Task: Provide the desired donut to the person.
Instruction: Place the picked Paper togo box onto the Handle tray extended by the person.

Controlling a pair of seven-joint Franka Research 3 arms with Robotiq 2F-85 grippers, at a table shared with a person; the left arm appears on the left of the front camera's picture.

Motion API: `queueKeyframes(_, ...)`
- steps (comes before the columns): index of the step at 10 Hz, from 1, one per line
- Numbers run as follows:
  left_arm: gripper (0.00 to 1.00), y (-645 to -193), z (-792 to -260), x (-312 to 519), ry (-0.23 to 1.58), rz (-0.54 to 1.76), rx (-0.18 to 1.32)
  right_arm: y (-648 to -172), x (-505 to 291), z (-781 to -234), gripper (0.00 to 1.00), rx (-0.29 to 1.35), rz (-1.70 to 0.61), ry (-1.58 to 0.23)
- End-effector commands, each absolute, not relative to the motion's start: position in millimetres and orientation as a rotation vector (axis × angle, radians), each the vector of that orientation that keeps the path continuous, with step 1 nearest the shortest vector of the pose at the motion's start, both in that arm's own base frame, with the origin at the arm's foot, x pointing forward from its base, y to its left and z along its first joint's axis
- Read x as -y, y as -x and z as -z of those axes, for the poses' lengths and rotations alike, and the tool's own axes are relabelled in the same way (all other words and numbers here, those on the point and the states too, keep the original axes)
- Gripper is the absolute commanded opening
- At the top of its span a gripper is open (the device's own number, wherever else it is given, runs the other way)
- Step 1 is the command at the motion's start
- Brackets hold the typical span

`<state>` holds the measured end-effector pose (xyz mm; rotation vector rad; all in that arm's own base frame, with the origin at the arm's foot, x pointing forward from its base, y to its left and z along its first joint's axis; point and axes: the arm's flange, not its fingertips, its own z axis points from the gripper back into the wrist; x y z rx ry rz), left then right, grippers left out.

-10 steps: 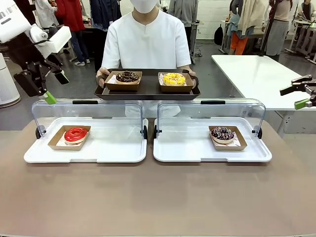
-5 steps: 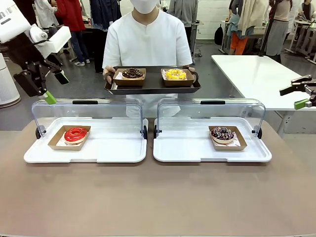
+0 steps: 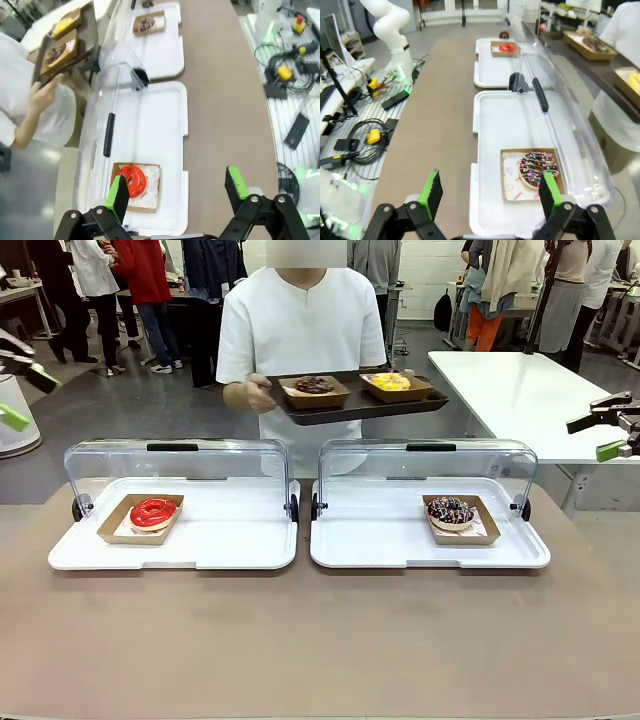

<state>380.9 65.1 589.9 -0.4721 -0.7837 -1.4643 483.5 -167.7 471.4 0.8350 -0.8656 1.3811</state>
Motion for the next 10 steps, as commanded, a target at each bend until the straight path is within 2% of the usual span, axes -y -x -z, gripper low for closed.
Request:
queueKeyframes(1, 1.00, -383, -566, -103, 0.639, 1.382, 0.883, -485, 167, -473, 1.00, 0.873, -1.373, -0.840)
queueKeyframes(3, 1.00, -394, -531, -143, 0.787, 1.286, 0.949, -485, 167, -473, 1.00, 0.873, -1.373, -0.840)
queueKeyframes(6, 1.00, -404, -489, -163, 0.805, 1.306, 1.053, -485, 167, -473, 1.00, 0.873, -1.373, -0.840)
queueKeyframes(10, 1.00, -405, -479, -164, 0.800, 1.280, 1.072, -485, 167, -473, 1.00, 0.873, -1.373, -0.840)
